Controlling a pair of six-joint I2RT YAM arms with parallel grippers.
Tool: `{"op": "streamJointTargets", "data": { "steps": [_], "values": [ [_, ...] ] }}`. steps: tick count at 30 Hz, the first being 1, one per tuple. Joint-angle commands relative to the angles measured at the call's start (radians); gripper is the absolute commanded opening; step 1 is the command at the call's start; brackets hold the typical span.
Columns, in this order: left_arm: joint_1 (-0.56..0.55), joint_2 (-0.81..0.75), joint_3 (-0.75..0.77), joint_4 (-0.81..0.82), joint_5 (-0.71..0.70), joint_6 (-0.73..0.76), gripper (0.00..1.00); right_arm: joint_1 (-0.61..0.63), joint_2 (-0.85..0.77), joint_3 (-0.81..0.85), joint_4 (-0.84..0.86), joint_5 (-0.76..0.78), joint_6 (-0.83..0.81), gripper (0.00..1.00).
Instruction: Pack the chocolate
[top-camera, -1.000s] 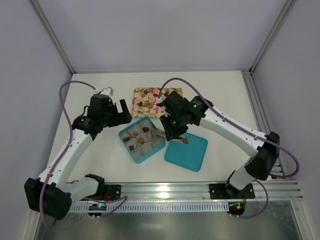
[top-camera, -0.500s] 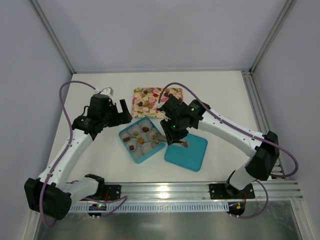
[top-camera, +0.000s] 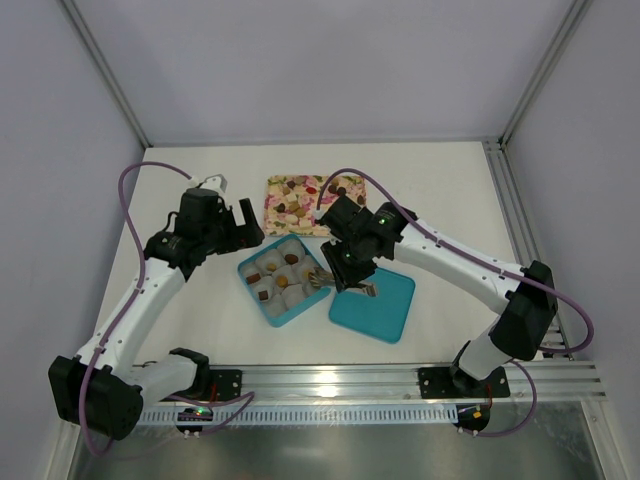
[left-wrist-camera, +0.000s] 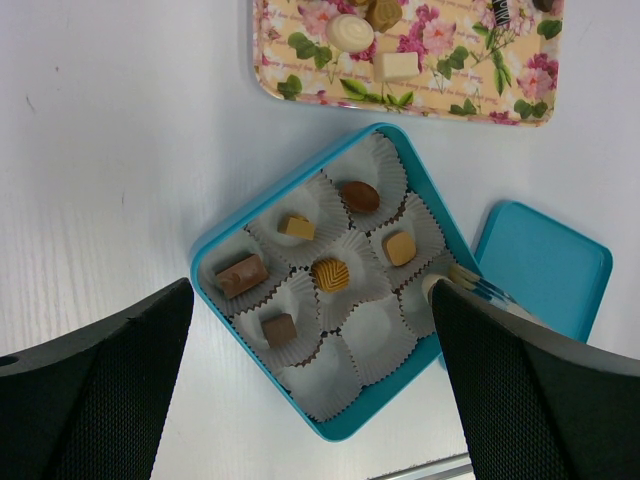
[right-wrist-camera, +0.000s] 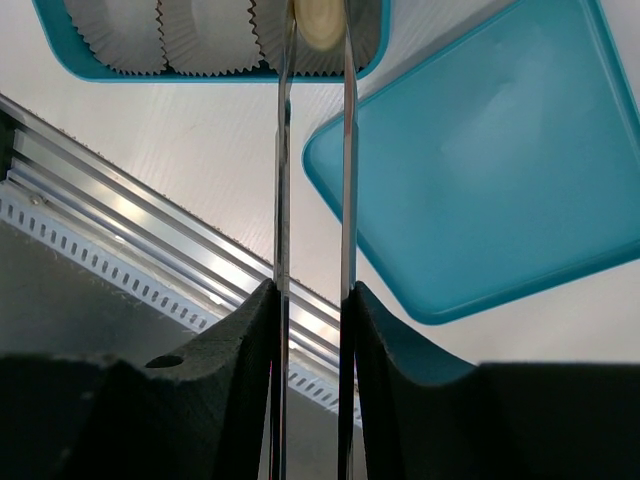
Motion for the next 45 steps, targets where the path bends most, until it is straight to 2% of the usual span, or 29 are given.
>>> {"op": "streamJointTargets", "data": {
  "steps": [1,5,15,19,26,36,45],
  "values": [
    [-0.001,-0.016,0.003,0.012,0.005,0.006,1.00,0.007,-0.004,0.002,0.027,0.017,0.004,0.37],
    [-0.001,-0.019,0.005,0.012,0.006,0.006,1.00,0.007,-0.006,0.005,0.027,0.019,0.005,0.42],
    [-0.001,-0.022,0.005,0.012,0.005,0.006,1.00,0.007,-0.006,0.026,0.016,0.023,0.000,0.42],
    [-0.001,-0.022,0.003,0.012,0.005,0.006,1.00,0.005,-0.004,0.066,0.007,0.020,-0.006,0.43],
    [-0.003,-0.028,0.002,0.012,-0.002,0.004,1.00,-0.021,0.046,0.228,-0.023,0.031,-0.042,0.43],
    [-0.001,-0.025,0.002,0.012,-0.002,0.006,1.00,-0.209,0.146,0.399,-0.025,0.068,-0.101,0.43],
    [-0.003,-0.021,0.003,0.012,-0.003,0.006,1.00,-0.335,0.327,0.509,0.009,0.148,-0.119,0.41]
  ]
}}
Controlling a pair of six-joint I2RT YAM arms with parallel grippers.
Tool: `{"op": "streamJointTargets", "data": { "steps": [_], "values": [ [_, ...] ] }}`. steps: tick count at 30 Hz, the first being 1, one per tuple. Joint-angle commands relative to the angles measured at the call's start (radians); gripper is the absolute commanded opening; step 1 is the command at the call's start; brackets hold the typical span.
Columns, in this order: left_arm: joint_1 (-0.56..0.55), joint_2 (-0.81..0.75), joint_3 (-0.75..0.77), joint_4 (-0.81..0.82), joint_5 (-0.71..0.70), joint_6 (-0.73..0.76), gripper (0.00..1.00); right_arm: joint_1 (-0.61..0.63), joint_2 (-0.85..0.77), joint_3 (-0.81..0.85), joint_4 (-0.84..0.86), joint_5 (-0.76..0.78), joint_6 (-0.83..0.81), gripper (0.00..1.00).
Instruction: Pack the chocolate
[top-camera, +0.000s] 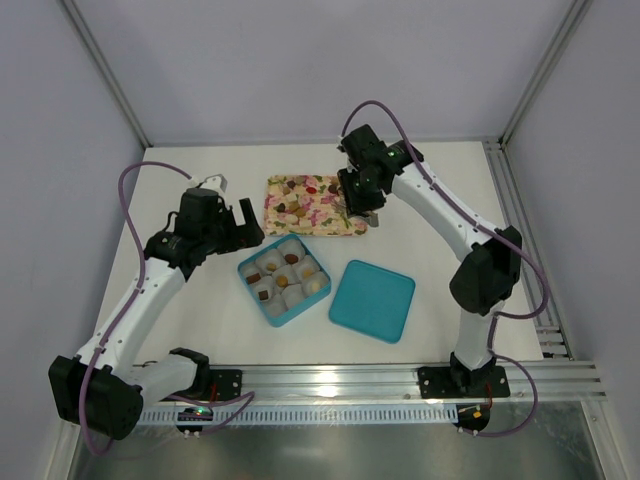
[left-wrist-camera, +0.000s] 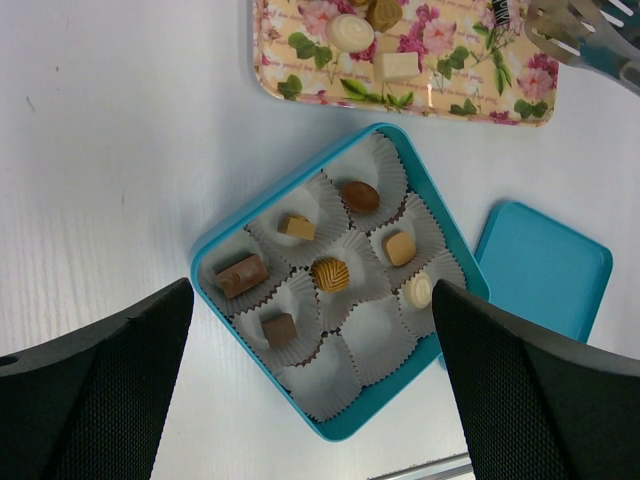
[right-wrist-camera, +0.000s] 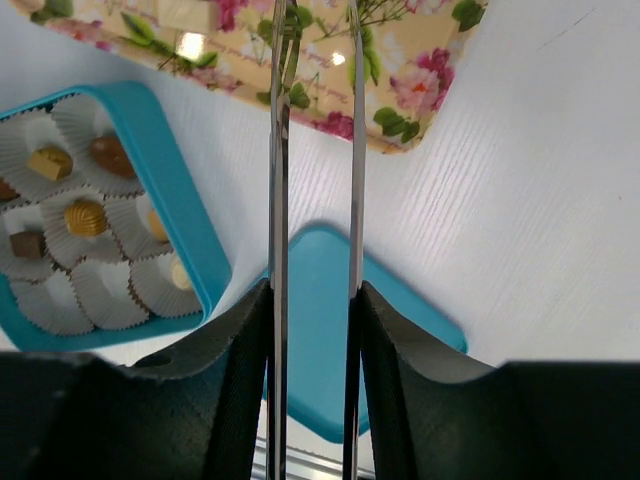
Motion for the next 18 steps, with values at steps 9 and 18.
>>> {"op": "streamJointTargets", "data": {
  "steps": [9,18],
  "values": [
    [-0.001,-0.019,0.002,0.012,-0.007,0.007,1.00,-0.080,0.200,0.199,0.028,0.031,-0.038,0.39],
    [-0.003,-0.014,0.003,0.012,-0.007,0.007,1.00,-0.085,0.246,0.188,0.043,0.011,-0.041,0.39]
  ]
}}
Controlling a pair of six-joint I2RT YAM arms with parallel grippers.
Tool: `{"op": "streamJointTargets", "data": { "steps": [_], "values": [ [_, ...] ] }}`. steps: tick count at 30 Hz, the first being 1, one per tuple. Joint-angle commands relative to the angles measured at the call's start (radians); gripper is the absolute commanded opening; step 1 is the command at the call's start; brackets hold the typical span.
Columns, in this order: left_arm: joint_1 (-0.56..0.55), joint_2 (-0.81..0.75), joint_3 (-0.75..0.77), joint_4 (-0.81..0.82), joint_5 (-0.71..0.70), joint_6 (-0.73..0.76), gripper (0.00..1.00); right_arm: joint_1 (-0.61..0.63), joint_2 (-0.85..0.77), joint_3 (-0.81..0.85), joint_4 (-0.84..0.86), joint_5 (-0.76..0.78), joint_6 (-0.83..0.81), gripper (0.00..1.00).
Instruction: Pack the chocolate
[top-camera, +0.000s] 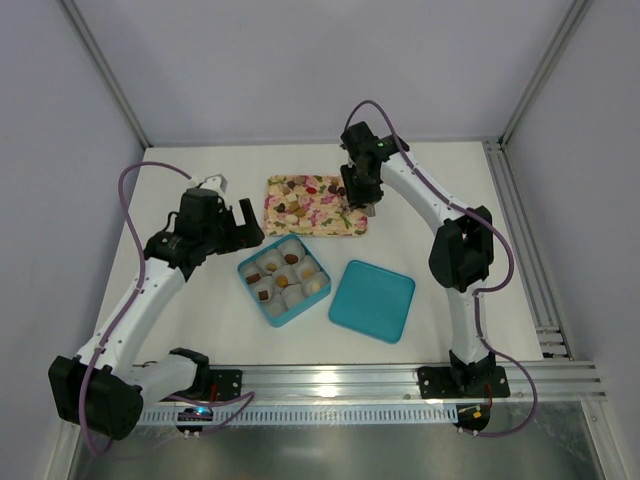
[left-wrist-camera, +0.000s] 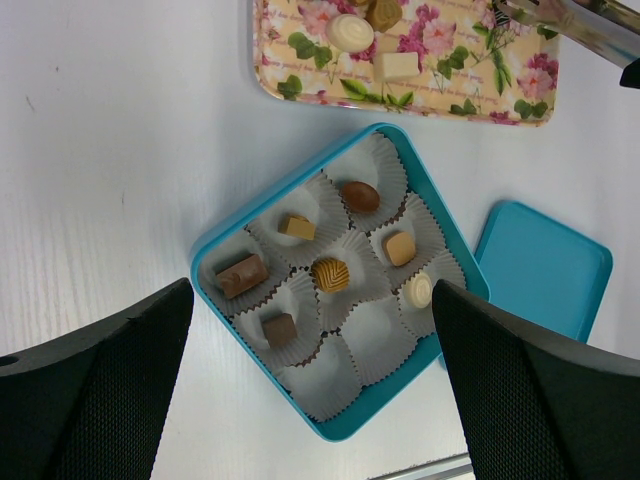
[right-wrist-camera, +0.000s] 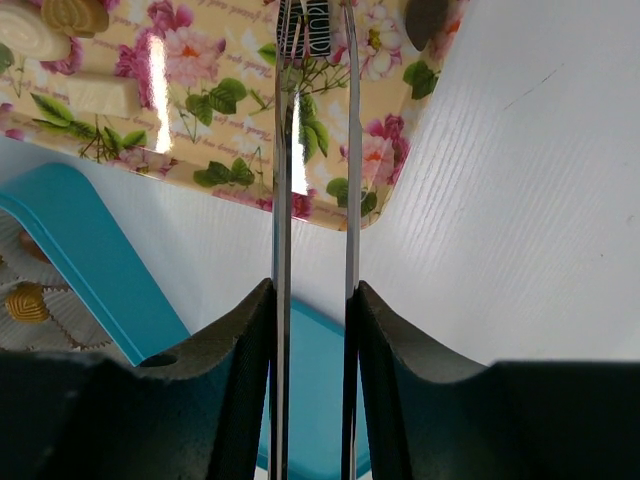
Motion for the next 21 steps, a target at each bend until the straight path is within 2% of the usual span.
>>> {"op": "streamJointTargets", "data": {
  "steps": [1,21],
  "values": [
    [-0.003,-0.011,0.003,0.012,-0.008,0.007,1.00,0.002,-0.002,0.026,0.027,-0.006,-0.011,0.39],
    [-0.001,-0.016,0.002,0.012,-0.008,0.005,1.00,-0.001,-0.040,-0.046,0.025,-0.026,-0.011,0.38]
  ]
}}
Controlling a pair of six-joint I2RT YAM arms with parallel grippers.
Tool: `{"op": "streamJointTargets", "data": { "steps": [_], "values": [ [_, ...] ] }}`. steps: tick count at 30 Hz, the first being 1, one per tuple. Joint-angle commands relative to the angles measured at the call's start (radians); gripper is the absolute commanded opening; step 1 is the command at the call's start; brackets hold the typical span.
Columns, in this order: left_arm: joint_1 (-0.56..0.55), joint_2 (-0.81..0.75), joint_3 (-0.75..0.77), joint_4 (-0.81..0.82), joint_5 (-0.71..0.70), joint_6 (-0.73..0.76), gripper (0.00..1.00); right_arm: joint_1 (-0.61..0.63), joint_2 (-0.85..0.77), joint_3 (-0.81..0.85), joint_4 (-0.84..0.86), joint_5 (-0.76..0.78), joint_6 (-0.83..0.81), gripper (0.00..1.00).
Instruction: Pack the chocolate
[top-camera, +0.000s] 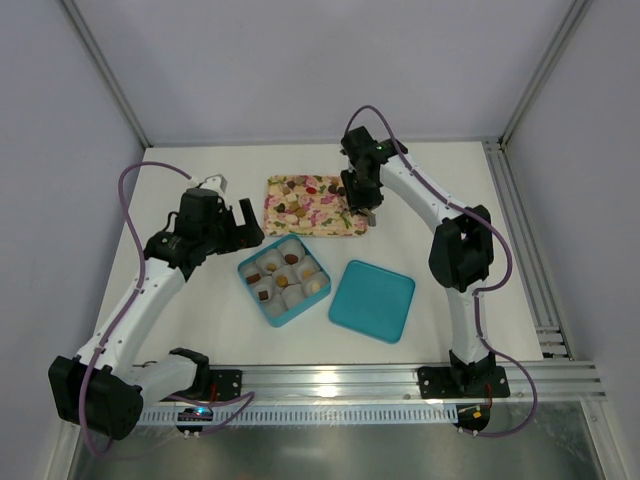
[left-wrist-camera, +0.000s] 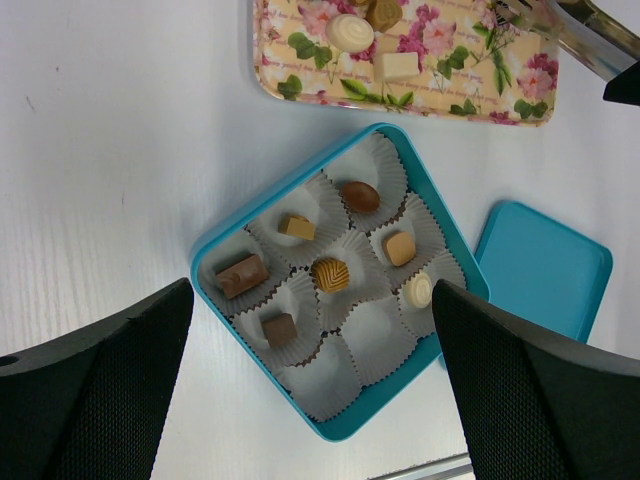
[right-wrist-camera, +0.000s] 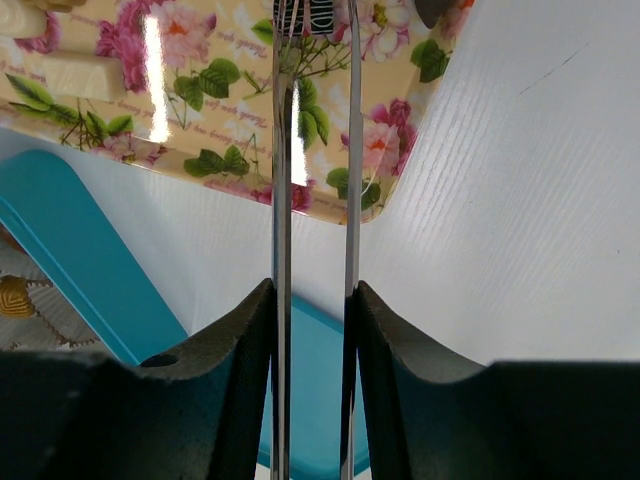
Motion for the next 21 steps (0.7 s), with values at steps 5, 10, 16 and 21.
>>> {"op": "streamJointTargets", "data": {
  "steps": [5,10,16,21],
  "values": [
    [-0.003,-0.016,0.005,0.012,-0.005,0.005,1.00,-0.010,-0.069,-0.040,0.026,-0.020,-0.002,0.38],
    [-0.003,-0.017,0.003,0.012,-0.008,0.005,1.00,-0.021,-0.078,-0.054,0.028,-0.033,0.007,0.39],
    [-0.003,-0.020,0.005,0.012,-0.005,0.005,1.00,-0.032,-0.104,-0.063,0.039,-0.092,0.015,0.38],
    [-0.003,-0.019,0.003,0.012,-0.002,0.004,1.00,-0.032,-0.118,-0.066,0.037,-0.105,0.018,0.39]
  ]
}}
